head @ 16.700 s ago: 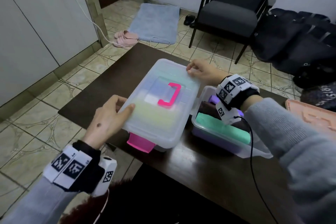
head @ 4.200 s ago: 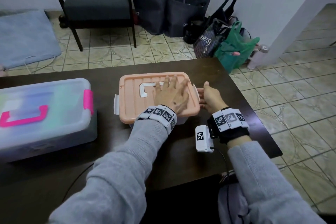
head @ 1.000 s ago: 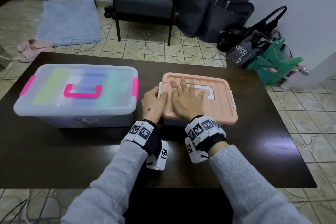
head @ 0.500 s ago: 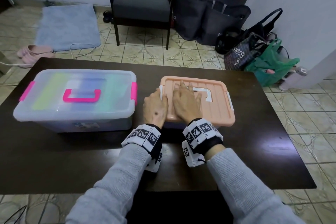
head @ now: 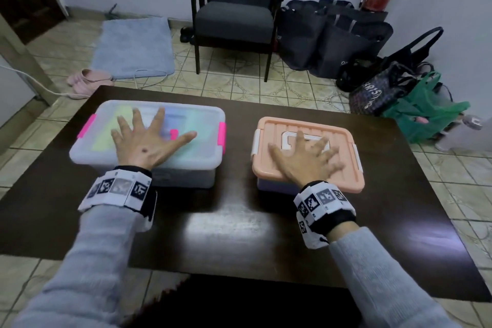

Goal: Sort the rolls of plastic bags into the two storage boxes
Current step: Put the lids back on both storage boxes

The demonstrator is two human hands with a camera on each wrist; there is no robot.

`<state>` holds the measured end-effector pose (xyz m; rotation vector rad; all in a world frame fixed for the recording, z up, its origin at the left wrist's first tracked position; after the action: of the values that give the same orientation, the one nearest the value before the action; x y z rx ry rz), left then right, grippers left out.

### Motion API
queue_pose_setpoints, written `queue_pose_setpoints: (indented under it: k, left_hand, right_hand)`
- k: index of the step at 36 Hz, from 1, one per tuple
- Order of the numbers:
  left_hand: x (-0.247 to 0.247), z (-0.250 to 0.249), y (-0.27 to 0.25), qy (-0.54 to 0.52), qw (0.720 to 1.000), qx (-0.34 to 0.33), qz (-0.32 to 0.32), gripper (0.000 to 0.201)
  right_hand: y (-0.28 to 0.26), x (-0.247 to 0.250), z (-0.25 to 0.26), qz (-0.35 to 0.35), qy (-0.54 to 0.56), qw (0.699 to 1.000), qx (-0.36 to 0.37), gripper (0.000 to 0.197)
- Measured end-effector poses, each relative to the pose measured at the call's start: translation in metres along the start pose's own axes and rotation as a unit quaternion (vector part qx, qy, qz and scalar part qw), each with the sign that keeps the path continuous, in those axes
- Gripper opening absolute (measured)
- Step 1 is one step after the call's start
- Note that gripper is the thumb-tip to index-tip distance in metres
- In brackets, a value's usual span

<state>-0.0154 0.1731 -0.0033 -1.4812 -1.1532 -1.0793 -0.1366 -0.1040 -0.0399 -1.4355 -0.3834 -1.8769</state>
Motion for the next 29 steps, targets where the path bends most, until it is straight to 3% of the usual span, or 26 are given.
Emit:
queue_pose_setpoints:
  k: [5, 29]
  left_hand:
    - [-0.01, -0.006, 0.005, 0.034, 0.999, -0.017, 0.019, 0.1]
    - [-0.004, -0.073, 0.086, 0.038, 0.998, -0.038, 0.037, 0.097]
  right_hand:
    - [0.001, -0.002, 0.01, 0.022, -0.017, 1.0, 0.006, 0.1]
    - [0.077, 0.0, 0.059, 0.042, -0.019, 0.999, 0.016, 0.101]
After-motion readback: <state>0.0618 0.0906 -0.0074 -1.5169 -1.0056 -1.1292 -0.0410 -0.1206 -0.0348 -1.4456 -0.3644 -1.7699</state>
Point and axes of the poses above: each hand's wrist, its own y-axis towards the middle knuckle, its own x-axis out of the back of the hand, z = x × y, the point moved 3 cm from there along y, towards the middle knuckle, and after that the axes turned 5 degrees about y, right-handed, at the moved point
